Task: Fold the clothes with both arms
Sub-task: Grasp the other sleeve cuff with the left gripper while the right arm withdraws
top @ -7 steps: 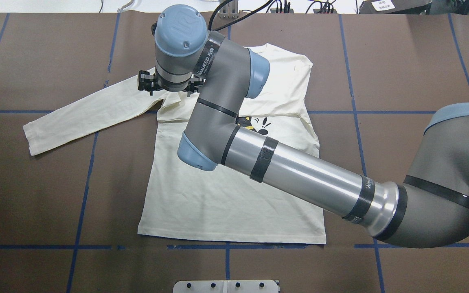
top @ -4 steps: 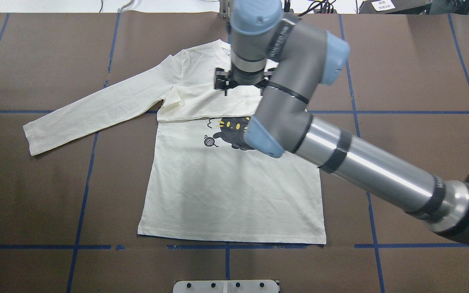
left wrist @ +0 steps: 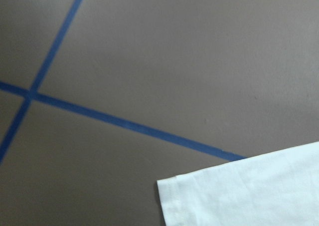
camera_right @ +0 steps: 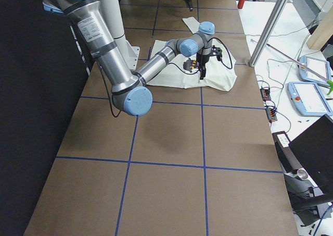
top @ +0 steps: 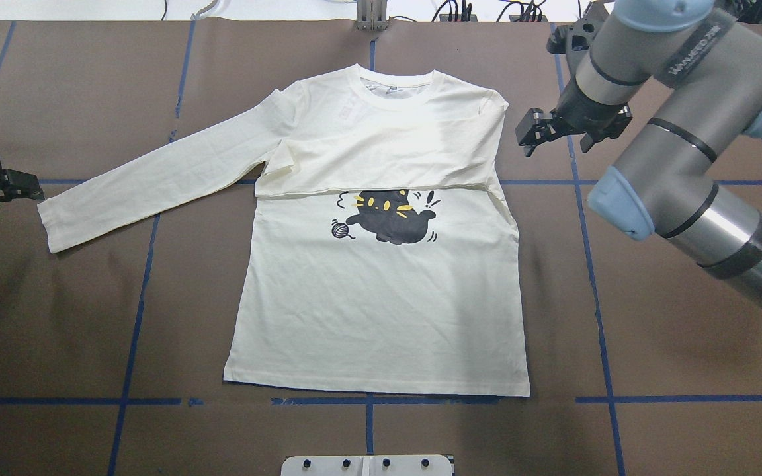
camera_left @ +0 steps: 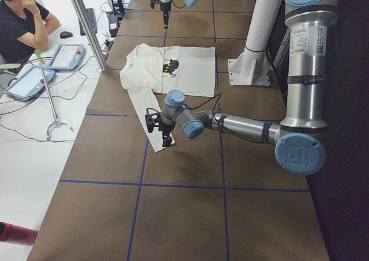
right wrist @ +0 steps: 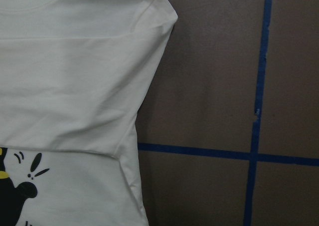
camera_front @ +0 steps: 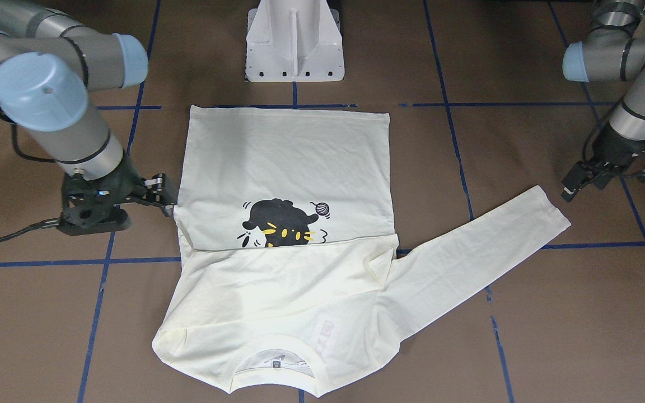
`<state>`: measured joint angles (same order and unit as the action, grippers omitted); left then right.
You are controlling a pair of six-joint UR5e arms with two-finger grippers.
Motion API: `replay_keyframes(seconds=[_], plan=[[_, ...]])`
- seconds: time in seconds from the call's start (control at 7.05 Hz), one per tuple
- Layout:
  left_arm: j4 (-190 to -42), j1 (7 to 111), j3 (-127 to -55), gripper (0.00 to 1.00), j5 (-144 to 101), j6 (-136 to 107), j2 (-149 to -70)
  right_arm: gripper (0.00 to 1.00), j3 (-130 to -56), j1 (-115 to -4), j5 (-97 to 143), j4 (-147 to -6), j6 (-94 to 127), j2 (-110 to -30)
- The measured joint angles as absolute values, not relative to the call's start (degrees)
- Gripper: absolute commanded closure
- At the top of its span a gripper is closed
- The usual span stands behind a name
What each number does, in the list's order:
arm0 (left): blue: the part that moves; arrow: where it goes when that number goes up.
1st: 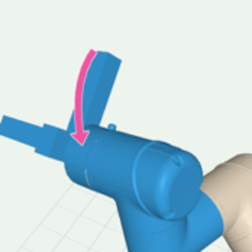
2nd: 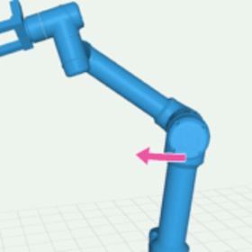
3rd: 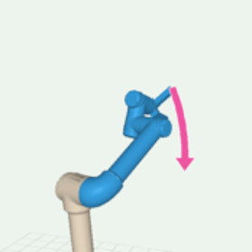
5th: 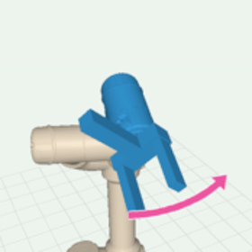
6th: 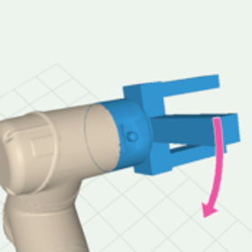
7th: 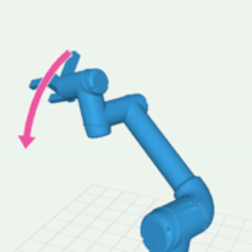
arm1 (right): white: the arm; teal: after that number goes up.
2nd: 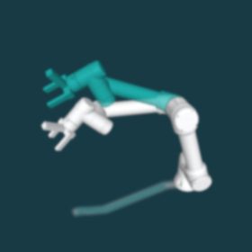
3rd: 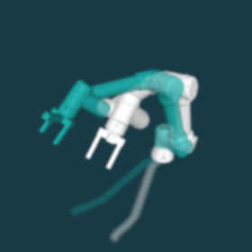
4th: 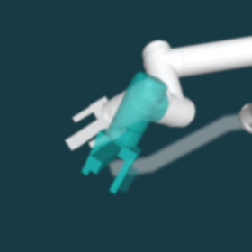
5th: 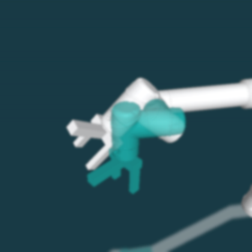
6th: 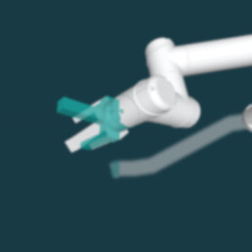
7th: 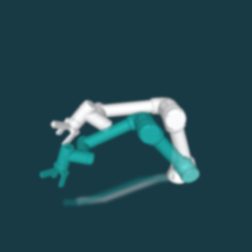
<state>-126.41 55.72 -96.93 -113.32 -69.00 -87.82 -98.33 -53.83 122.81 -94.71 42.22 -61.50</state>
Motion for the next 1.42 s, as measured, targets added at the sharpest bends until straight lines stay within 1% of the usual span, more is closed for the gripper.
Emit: replay_keyframes(seconds=[0.28,0.71,1.28,1.42], plan=[[-128.0,53.5,-94.2,0.00,-112.7,-69.8,-88.5,0.00,-98.7,-56.8,125.6,-94.3,38.6,-65.5],[-131.9,52.9,-87.8,0.01,-112.6,-69.8,-91.3,0.00,-98.8,-57.9,126.2,-94.2,37.1,-67.4],[-132.1,52.4,-85.9,0.04,-112.3,-69.6,-92.1,0.00,-98.8,-57.9,126.2,-94.2,37.6,-67.5],[-132.1,51.9,-85.7,0.06,-112.3,-69.6,-92.1,0.00,-98.9,-57.9,126.2,-94.2,37.7,-67.6]])
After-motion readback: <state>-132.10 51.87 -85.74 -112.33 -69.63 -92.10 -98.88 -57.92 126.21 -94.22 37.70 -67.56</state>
